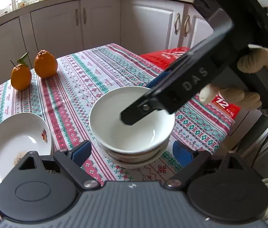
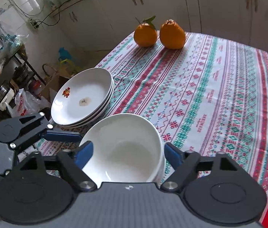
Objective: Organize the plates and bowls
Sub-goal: 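Lower the bowl onto the bowl stack and open the right gripper, then grasp the bowl stack with the left gripper while the right gripper grips its opposite rim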
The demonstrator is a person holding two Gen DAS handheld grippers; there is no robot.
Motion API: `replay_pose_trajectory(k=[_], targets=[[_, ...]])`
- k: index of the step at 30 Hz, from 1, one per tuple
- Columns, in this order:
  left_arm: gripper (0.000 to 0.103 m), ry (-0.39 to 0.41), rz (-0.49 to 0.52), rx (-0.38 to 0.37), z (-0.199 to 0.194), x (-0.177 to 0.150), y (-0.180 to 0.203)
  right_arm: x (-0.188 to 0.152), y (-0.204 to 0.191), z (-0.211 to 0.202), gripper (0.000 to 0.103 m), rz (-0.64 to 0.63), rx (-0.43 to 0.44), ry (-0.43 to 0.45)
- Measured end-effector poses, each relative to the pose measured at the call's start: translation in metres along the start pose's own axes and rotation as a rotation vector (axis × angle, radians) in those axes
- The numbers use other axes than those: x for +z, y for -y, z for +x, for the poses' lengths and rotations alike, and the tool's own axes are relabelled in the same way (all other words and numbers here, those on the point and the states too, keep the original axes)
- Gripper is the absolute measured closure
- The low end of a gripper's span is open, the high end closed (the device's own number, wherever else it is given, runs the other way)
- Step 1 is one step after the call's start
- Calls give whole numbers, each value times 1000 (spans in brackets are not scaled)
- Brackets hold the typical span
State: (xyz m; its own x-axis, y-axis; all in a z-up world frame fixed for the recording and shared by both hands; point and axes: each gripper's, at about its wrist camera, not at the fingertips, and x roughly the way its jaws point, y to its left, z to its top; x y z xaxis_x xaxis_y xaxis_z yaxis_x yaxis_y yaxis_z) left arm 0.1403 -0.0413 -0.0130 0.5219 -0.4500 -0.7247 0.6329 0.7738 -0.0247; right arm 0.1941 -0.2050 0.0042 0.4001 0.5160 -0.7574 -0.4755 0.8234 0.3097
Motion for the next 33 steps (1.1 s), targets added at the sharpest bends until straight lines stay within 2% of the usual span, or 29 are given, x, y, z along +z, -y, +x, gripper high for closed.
replay_pose_trajectory(k=[2,6,8,12,16,21,29,33], targets=[[7,13,2,-2,-2,-5,-2,-7,-1,-9,16,-16,-6,23],[7,19,47,0,-4,-16,-5,-27,-8,-34,2,-115,-18,100],[7,2,80,2,-1,-22,-6,-38,-12,-45,0,-174,-7,119],[7,-42,133,3,11,-31,-7,-54,-13,-39,0,-234,-23,63],[7,-70,166,-13,26,-35,-12,-63,-15,-4,0,-300,-88,-25],[7,-90,223,-29,43,-31,-20,-66,-20,31,0,-433,-131,-85],[9,-114,325,-163,59,-14,-28,-53,-22,46,2,-592,-84,-136],[10,-120,379,-227,61,-7,-31,-48,-22,49,7,-653,-54,-165]])
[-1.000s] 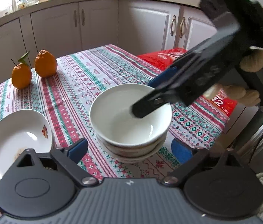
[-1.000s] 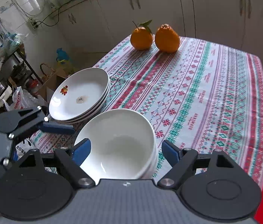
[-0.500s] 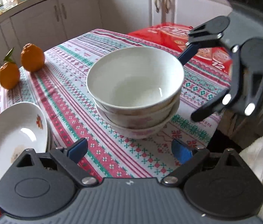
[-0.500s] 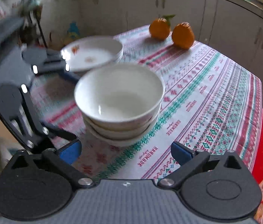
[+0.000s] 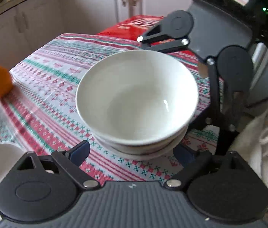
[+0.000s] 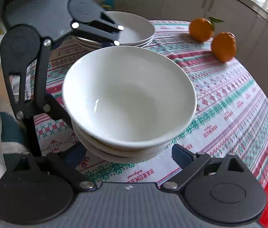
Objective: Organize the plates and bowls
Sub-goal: 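Grasp the bowl stack with the left gripper while the right gripper grips its opposite rim, then carry the bowl stack with both grippers and lower it onto the plate stack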
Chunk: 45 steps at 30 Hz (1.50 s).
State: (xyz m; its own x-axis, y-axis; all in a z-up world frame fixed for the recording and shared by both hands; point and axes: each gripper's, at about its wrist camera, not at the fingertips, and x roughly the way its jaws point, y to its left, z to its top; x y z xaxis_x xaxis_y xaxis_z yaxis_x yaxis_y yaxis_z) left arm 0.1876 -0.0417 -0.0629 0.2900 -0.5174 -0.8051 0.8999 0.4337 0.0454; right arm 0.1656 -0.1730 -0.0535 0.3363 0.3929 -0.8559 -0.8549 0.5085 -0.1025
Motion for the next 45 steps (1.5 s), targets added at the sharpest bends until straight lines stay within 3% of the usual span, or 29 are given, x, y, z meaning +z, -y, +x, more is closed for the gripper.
replay_pose_trajectory(k=[12,22,37,45], targets=[[18,-12,60,-86,1,1,-6,12,14,2,12,-19,100,-8],[19,-14,67,-114,3,2,-11,10,15,2,16,-23,121,-17],[20,-8,75,-107,-3,3,-6,14,16,2,19,19,137,-40],[20,39,52,-51,-31,2,-8,37,16,-12,19,-35,125,-30]])
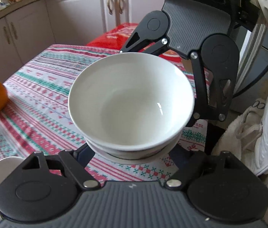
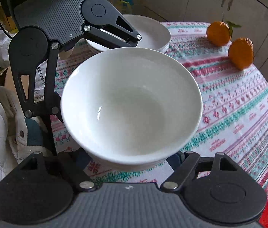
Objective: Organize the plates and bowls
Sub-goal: 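Carry the bowl stack with both grippers and lower it onto the plate stack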
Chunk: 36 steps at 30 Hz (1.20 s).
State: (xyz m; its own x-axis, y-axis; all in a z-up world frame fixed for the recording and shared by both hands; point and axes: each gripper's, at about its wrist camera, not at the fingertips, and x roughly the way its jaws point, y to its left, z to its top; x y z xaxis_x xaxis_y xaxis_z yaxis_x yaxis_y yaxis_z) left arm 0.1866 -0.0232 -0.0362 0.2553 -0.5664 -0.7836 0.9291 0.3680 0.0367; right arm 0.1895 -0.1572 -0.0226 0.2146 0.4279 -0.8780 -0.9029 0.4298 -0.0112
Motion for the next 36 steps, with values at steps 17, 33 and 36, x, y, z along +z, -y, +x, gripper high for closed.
replay_pose_trajectory(k=[17,33,36], targets=[[20,50,-114,239,-76,-43,-46,114,-6,23,19,-248,14,54],[20,33,-217,304,-88,-93,-97,169,7,76,21,-269,65,50],[20,28,-233,298,-85,-97,-101,172,10,85,21,-255,75,45]])
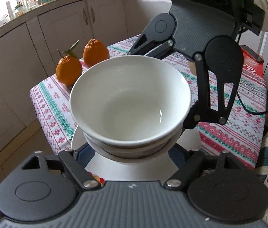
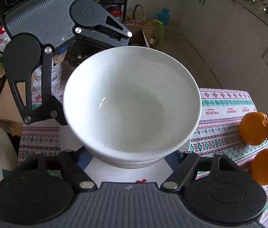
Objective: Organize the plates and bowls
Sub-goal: 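Carry the bowl stack with both grippers and lower it onto the plate stack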
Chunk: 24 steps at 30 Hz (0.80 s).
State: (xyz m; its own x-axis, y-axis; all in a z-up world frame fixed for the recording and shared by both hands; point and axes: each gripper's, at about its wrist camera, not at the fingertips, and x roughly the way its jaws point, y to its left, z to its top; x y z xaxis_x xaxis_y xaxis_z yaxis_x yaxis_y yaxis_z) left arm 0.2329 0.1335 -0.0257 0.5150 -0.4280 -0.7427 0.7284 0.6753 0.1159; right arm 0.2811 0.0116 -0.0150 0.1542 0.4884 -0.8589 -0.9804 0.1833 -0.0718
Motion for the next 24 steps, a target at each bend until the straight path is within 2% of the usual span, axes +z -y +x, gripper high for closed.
replay_pose_trajectory(k=[24], targets=[[20,-9,-43,-24,11,-8,-9,-5,8,14,21,42,24,-4]])
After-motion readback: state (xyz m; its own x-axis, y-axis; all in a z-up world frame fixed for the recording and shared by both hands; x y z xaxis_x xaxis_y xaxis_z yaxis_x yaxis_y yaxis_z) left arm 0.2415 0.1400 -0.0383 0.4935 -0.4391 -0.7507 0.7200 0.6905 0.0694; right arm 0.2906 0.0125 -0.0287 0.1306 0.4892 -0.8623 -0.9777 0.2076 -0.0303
